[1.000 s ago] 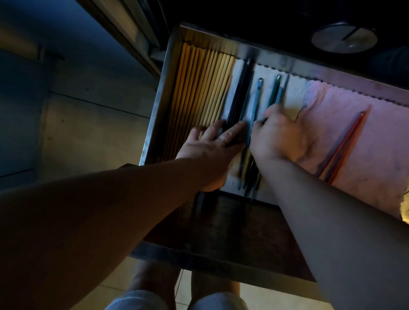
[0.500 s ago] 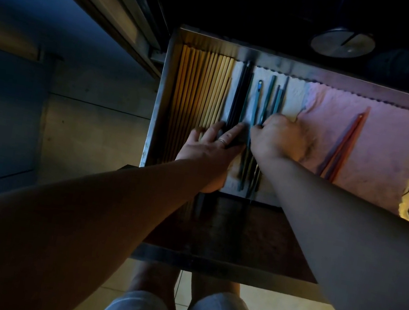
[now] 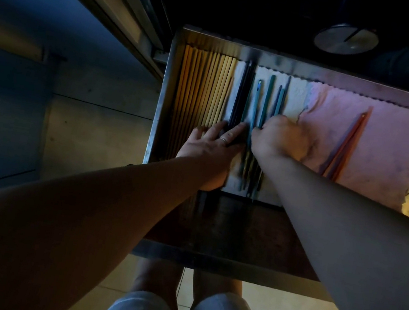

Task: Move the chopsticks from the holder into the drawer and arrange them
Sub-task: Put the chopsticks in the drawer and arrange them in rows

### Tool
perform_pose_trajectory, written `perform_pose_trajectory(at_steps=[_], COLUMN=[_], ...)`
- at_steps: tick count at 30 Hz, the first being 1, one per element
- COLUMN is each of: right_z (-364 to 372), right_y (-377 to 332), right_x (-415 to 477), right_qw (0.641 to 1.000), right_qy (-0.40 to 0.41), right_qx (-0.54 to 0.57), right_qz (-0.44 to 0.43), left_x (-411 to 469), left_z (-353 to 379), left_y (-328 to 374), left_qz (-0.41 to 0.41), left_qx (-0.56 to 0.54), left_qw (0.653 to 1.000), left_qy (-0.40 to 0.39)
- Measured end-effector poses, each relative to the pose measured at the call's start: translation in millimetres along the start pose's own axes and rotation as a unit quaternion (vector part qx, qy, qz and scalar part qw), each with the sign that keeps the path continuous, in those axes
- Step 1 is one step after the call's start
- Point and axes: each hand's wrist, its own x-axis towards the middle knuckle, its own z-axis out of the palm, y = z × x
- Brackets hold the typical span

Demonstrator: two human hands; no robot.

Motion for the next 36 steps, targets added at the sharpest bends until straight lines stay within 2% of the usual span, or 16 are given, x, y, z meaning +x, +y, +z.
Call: perform_pose_trajectory(at_steps=[6,10,12,21,26,30,36], right_z=[0,17,24,24,22,24,17], right_y=[0,-4,-7,0,1,-7,1], right_x=[11,12,10,8,9,12,10], right_qw=[0.996,0.978,0.975,0.980,0.974,0.964,0.967], right_qy=[-0.019,-0.089,-0.106,-0.108,-0.052,-0.057,-0.016], right_qx=[0.079,0.175,0.180,0.167,0.211,0.254,0.251], right_qz=[0.046,0.067,0.069,-0.003,-0.071,-0.047,-0.034], left_x=[0,-3,-4,-6,-5,-5,-5], left_z=[-2,-3,-2,-3,-4,-4,-6], left_y=[0,-5,-8,-8,-8,-9,-5], left_qz=[-0.002,0.002,0.005,-0.009,-0.016,-0.020,-0.006], left_qx=[-0.045,-0.079,-0.081,-0.066,-0.029,-0.023,-0.005], left_qw=[0.999,0.996,0.995,0.995,0.998,0.998,0.999], left_qy=[0.017,0.046,0.065,0.081,0.061,0.047,0.039])
